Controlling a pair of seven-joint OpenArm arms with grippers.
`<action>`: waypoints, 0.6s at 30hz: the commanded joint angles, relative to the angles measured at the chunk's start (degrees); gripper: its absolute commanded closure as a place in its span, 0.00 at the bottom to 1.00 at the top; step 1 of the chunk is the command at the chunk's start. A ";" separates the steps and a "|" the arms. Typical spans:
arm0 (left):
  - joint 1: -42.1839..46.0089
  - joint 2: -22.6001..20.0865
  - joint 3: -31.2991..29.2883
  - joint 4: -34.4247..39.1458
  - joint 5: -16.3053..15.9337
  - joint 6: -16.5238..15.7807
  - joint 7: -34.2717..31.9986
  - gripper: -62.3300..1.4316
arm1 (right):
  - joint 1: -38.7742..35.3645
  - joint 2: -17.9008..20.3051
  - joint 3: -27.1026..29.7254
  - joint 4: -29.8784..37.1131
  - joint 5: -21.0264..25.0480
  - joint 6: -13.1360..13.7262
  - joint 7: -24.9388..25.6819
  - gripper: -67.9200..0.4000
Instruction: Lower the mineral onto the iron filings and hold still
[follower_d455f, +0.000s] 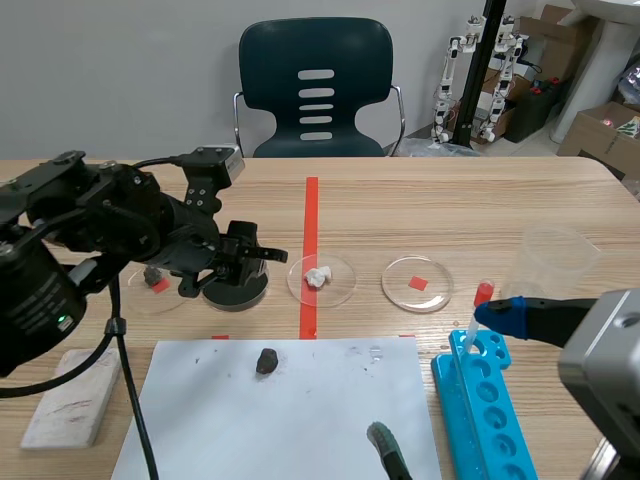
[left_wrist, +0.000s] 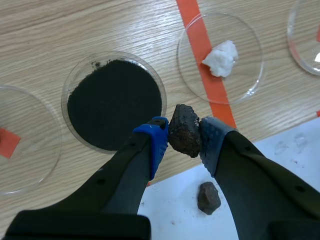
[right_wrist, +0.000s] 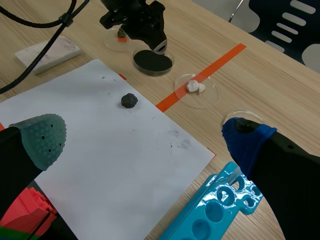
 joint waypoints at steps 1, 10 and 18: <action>-2.12 0.24 -0.37 -1.03 -0.63 0.81 -0.09 0.82 | 0.04 -0.15 0.37 1.16 0.39 0.00 0.85 0.00; -11.54 3.02 -0.37 -16.44 -0.81 4.94 -0.33 0.82 | 0.04 -0.15 0.37 1.16 0.39 0.00 0.85 0.00; -16.02 5.11 -0.37 -26.56 -0.52 5.16 -2.23 0.82 | 0.04 -0.15 0.37 1.16 0.39 0.00 0.85 0.00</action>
